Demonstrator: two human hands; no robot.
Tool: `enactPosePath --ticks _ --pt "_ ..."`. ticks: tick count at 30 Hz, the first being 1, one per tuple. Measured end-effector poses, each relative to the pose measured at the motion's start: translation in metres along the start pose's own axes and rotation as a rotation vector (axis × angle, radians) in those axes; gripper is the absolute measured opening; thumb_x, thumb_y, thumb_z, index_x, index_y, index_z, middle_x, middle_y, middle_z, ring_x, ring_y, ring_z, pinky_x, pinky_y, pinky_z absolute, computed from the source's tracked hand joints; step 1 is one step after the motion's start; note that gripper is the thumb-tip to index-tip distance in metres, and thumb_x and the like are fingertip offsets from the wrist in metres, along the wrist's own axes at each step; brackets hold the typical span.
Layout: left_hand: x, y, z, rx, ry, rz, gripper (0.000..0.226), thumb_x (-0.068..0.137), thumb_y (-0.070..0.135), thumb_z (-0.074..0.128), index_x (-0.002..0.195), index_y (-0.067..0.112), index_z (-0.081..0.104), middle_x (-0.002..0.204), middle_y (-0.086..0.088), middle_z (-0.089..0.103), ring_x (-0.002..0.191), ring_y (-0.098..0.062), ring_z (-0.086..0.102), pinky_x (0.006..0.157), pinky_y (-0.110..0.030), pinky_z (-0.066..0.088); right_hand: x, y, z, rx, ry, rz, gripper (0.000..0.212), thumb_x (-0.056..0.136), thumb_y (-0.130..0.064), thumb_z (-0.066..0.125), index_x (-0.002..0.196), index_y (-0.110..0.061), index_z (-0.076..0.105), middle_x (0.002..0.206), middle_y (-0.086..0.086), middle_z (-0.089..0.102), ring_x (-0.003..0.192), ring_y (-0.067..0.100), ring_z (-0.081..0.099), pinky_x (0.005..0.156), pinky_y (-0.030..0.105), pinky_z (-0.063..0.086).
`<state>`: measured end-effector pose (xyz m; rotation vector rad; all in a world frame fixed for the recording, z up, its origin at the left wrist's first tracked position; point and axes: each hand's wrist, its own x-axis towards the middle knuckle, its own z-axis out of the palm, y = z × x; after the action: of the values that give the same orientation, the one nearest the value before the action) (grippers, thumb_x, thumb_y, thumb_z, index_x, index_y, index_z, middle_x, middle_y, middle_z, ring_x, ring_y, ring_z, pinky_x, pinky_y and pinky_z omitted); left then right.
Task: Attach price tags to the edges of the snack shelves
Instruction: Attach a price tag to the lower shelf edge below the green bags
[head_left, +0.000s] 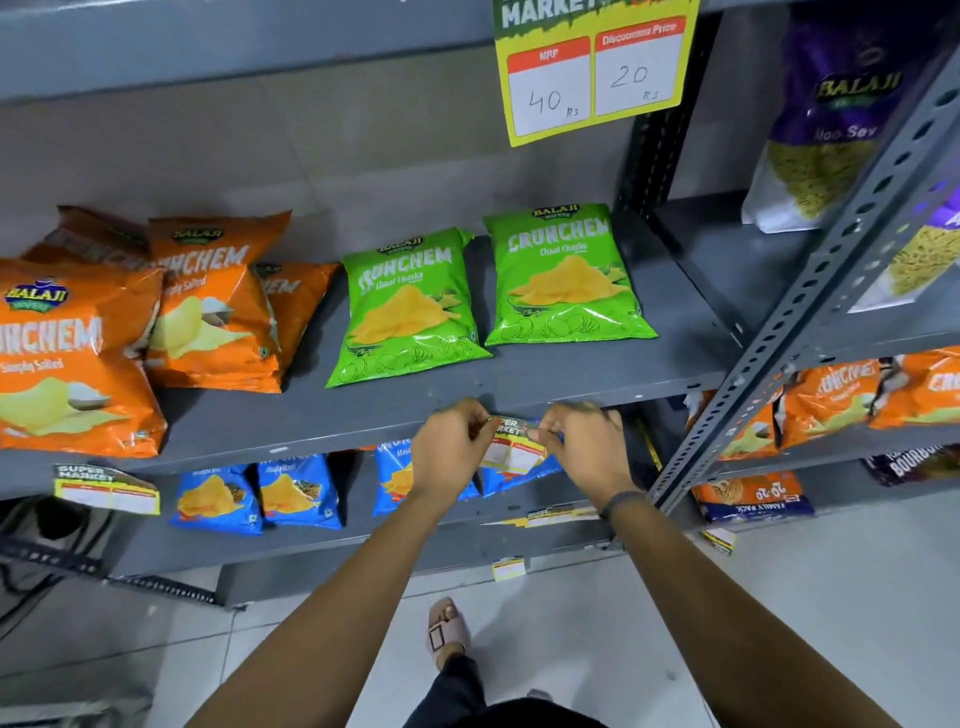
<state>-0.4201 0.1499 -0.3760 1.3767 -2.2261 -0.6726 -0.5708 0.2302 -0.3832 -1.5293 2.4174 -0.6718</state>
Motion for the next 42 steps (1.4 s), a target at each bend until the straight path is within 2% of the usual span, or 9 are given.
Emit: enactPosePath --ticks 4,11,15,22,26,29,33,36,42 --pt "0.001 0.006 0.006 0.220 0.029 0.089 0.022 0.080 0.039 0.064 0.072 0.019 0.061 0.070 -0.004 0.072 0.070 -0.030 0.065 0.052 -0.024 0.033 -0.004 0.003 0.004 -0.106 0.005 0.038 0.012 0.088 -0.033 0.060 0.085 -0.021 0.064 0.092 -0.001 0.072 0.097 0.024 0.059 0.088 0.039 0.036" --pt "-0.006 -0.004 0.019 0.403 -0.109 0.045 0.034 0.086 0.041 0.057 0.075 0.010 0.061 0.079 -0.017 0.071 0.079 -0.039 0.064 0.058 -0.032 0.043 0.004 0.000 0.002 -0.330 0.027 -0.049 0.012 0.087 -0.030 0.058 0.084 -0.020 0.065 0.088 0.001 0.071 0.099 0.025 0.056 0.086 0.038 0.036" --pt "-0.001 0.000 0.017 0.400 -0.115 0.020 0.040 0.088 0.045 0.053 0.073 0.009 0.062 0.077 -0.017 0.070 0.077 -0.040 0.064 0.057 -0.031 0.040 0.008 -0.002 0.001 -0.321 0.035 -0.067 0.015 0.086 -0.033 0.061 0.082 -0.019 0.064 0.087 0.003 0.070 0.096 0.026 0.058 0.086 0.037 0.038" --pt "0.007 0.004 0.006 0.389 -0.024 0.042 0.029 0.087 0.035 0.054 0.075 0.012 0.065 0.072 -0.016 0.070 0.072 -0.039 0.065 0.054 -0.026 0.032 0.010 -0.005 -0.012 -0.166 0.042 -0.088 0.011 0.086 -0.023 0.064 0.082 -0.013 0.062 0.087 0.006 0.069 0.089 0.028 0.061 0.079 0.037 0.044" --pt "0.010 0.010 0.004 0.376 -0.003 0.068 0.024 0.085 0.038 0.059 0.078 0.016 0.065 0.073 -0.015 0.071 0.074 -0.039 0.065 0.056 -0.028 0.035 0.011 -0.007 -0.018 -0.166 0.027 -0.097 0.014 0.087 -0.023 0.063 0.083 -0.010 0.062 0.089 0.010 0.068 0.086 0.031 0.063 0.076 0.038 0.049" --pt "0.017 0.016 0.006 0.436 -0.017 0.071 0.035 0.082 0.050 0.058 0.077 0.016 0.064 0.075 -0.013 0.071 0.075 -0.036 0.067 0.056 -0.028 0.036 0.013 -0.010 -0.021 -0.151 0.012 -0.072 0.017 0.088 -0.026 0.064 0.084 -0.009 0.063 0.091 0.012 0.068 0.084 0.033 0.064 0.075 0.038 0.050" --pt "0.029 0.026 0.003 0.465 -0.041 -0.011 0.047 0.072 0.059 0.065 0.076 0.012 0.065 0.083 -0.012 0.072 0.081 -0.035 0.068 0.060 -0.029 0.037 0.014 -0.014 -0.023 -0.136 0.003 -0.037 0.017 0.086 -0.027 0.066 0.083 -0.010 0.062 0.091 0.011 0.068 0.085 0.033 0.065 0.075 0.038 0.051" --pt "0.030 0.030 0.000 0.482 -0.065 -0.048 0.049 0.070 0.061 0.066 0.077 0.013 0.066 0.084 -0.010 0.072 0.081 -0.032 0.068 0.060 -0.028 0.037 0.011 -0.018 -0.023 -0.128 0.045 -0.025 0.014 0.084 -0.025 0.068 0.084 -0.013 0.061 0.091 0.010 0.067 0.086 0.032 0.064 0.076 0.037 0.049" --pt "0.014 0.005 -0.021 0.406 -0.046 -0.043 0.046 0.080 0.058 0.057 0.074 0.012 0.063 0.080 -0.013 0.071 0.078 -0.036 0.066 0.057 -0.029 0.038 0.002 -0.043 -0.009 -0.135 0.178 -0.010 0.014 0.082 -0.022 0.068 0.093 -0.016 0.060 0.098 0.010 0.063 0.099 0.033 0.057 0.083 0.041 0.042"
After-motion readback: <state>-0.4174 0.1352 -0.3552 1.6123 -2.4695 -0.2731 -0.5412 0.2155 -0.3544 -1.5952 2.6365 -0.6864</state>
